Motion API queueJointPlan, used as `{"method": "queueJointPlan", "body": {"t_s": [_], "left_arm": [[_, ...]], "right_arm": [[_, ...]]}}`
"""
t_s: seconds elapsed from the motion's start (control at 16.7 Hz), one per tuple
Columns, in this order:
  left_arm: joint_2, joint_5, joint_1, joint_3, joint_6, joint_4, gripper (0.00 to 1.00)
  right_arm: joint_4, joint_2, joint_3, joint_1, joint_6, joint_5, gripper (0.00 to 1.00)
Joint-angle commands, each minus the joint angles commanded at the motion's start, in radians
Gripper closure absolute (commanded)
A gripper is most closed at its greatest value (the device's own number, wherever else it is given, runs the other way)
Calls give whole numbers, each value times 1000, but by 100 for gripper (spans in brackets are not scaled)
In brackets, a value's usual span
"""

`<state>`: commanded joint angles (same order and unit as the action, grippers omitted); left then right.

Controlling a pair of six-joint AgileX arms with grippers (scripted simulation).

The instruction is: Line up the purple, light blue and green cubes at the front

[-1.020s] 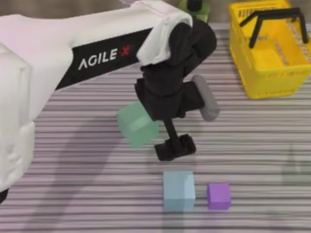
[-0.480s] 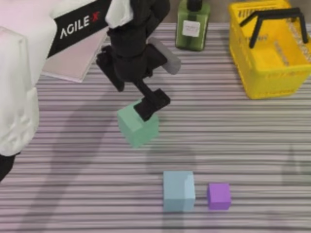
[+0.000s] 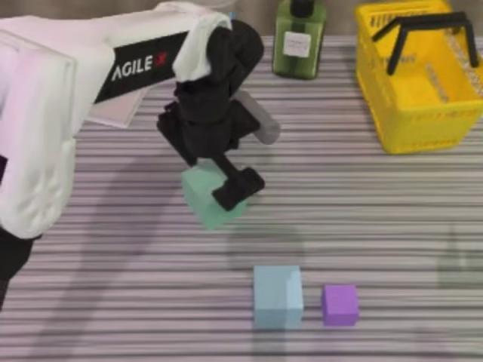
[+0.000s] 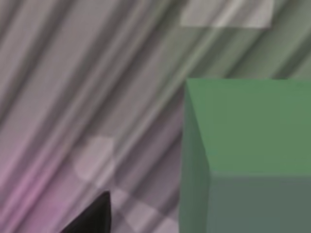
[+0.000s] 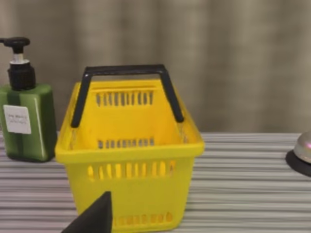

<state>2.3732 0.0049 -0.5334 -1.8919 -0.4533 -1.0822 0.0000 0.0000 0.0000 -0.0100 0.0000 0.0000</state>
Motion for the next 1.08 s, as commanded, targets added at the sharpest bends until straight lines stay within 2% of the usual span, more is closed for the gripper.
{"method": "queueJointPlan", "body": {"t_s": [0.18,0.42,1.08], "left_arm": [[28,0,0,66,-1,90,0],[32,0,0,75,-1,99,0],[32,0,0,75,-1,99,83]], "right_arm": [[0,0,0,0,0,0,0],[0,0,0,0,0,0,0],[0,0,0,0,0,0,0]]}}
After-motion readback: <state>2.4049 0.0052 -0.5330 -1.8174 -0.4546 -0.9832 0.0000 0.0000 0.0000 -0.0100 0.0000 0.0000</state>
